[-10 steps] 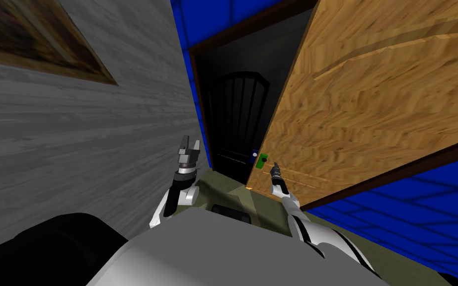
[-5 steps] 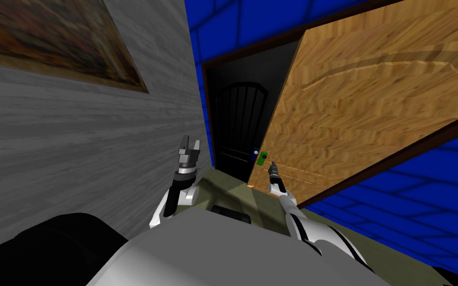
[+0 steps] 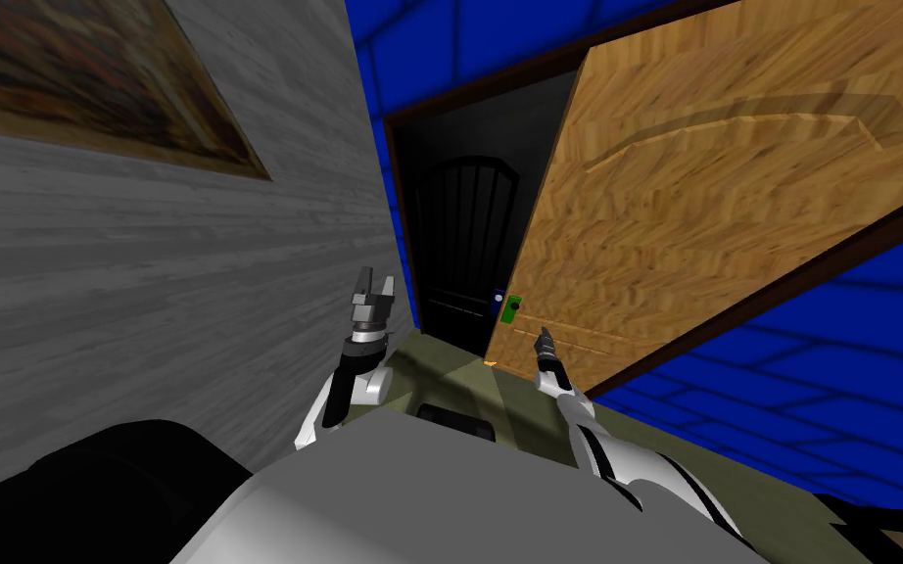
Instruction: Pull the door open
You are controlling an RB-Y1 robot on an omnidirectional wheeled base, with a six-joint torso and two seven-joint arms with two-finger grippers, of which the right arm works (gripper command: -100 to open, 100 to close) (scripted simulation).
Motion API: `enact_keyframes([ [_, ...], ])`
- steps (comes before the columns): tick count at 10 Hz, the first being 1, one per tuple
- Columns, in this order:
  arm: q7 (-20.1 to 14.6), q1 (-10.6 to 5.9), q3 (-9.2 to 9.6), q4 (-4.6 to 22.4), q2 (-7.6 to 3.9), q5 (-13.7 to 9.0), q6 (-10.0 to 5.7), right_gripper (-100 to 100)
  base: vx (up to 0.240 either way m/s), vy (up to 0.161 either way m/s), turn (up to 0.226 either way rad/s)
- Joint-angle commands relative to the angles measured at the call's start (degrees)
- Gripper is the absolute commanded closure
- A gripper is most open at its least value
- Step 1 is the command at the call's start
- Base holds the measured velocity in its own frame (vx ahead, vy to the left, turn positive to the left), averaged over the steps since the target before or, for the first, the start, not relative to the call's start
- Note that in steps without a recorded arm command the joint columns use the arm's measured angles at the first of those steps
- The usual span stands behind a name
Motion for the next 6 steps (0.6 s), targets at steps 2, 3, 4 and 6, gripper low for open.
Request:
enact_keyframes([
  [2,0.3,0.11,-0.14,-1.68,0.14,-0.06,0.79,-100,0.001,0.003,0.002],
  [3,0.3,0.11,-0.14,-3.31,0.14,-0.06,0.79,-100,-0.001,0.01,0.0],
  [4,0.65,1.25,-1.4,-3.63,-1.18,-0.53,0.59,-100,0.086,-0.046,-0.171],
  [6,0.72,1.26,-1.51,-3.59,-1.23,-0.57,0.54,-100,0.141,-0.054,-0.043],
])
